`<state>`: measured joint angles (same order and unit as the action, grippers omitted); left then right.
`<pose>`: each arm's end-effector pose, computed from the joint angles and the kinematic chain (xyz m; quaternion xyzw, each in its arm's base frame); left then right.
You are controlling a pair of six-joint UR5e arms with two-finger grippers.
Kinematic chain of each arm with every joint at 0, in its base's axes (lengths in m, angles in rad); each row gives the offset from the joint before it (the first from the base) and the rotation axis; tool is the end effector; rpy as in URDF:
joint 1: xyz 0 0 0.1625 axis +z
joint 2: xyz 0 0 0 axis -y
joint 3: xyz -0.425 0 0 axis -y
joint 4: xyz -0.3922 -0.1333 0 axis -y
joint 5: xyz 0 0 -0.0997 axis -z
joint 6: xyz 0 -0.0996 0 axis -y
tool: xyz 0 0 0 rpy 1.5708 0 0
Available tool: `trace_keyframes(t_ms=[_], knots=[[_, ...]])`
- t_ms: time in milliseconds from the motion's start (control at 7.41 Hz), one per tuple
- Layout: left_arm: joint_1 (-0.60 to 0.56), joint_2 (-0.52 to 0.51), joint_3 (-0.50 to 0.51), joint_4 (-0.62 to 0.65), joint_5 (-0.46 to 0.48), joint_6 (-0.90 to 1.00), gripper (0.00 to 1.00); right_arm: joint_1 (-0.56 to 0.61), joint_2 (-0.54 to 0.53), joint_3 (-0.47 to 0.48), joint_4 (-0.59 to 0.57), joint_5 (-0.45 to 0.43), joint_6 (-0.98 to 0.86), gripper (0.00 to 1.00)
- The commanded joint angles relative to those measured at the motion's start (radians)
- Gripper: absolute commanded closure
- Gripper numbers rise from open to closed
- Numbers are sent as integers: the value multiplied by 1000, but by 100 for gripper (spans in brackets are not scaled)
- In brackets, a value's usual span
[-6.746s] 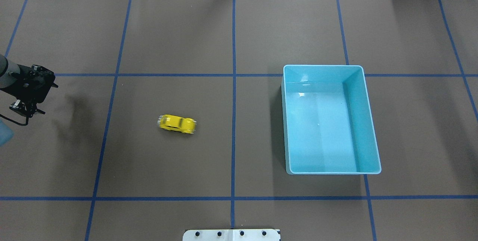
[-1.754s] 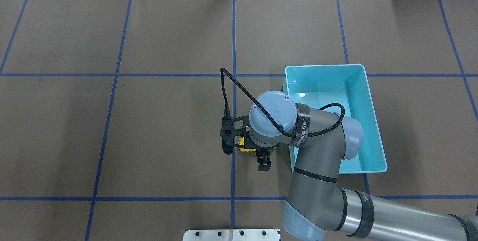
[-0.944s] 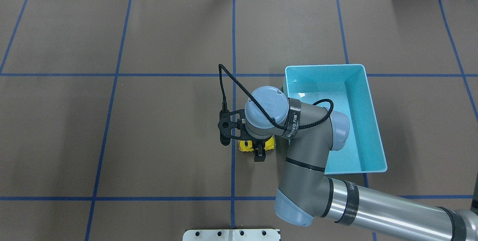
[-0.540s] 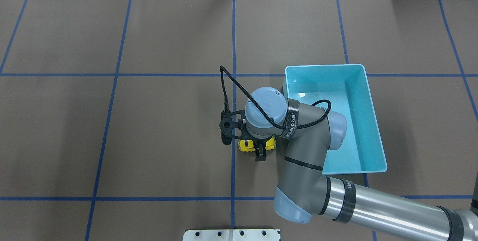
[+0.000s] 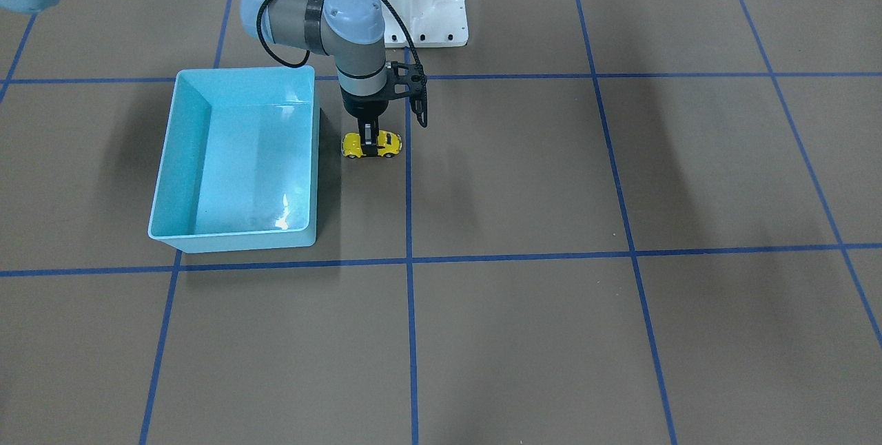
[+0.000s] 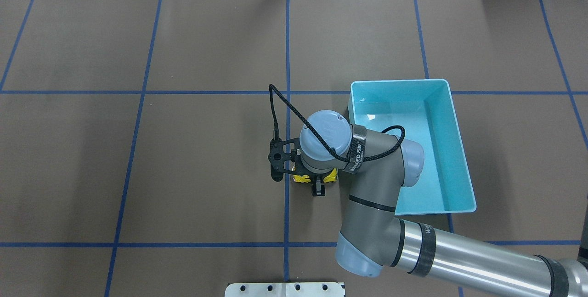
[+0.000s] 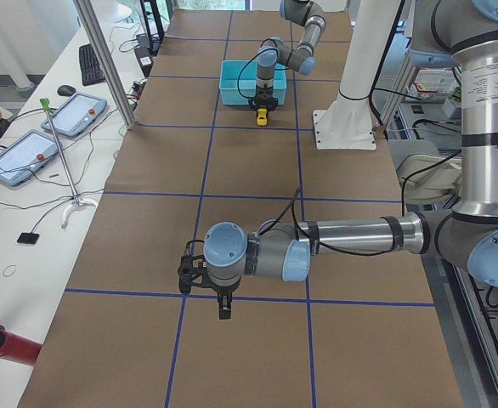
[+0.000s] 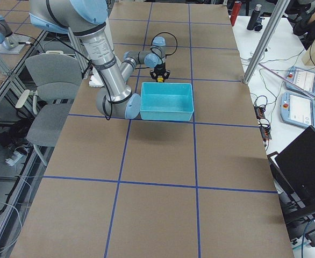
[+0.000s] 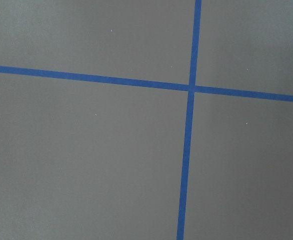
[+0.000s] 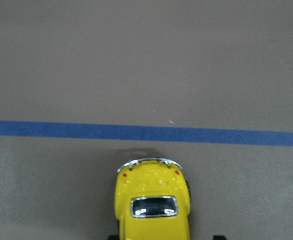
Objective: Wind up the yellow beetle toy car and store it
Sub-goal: 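Lift the car with the right gripper and carry it over the bin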
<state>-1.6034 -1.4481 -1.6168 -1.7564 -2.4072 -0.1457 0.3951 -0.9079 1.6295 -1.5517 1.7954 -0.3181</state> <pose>-0.0739 -0.4432 0.6699 0.0267 0.4077 -0.0592 0.9108 -0.5988 -0.3701 0.2428 0.2837 -0.2446 -0.6591 0.6522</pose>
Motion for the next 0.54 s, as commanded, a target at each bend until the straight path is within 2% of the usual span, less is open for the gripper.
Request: trace_keyframes(t_ms=[0, 135, 270, 405], knots=[[-1, 0, 0, 0, 0, 0, 0, -1, 74, 9, -51, 5, 17, 100], [-1, 0, 0, 0, 0, 0, 0, 23, 180, 12, -159, 7, 16, 100], [-1, 0, 0, 0, 0, 0, 0, 77, 255, 44, -263, 56, 16, 100], [0, 0, 0, 0, 0, 0, 0, 146, 265, 153, -407, 123, -2, 100]])
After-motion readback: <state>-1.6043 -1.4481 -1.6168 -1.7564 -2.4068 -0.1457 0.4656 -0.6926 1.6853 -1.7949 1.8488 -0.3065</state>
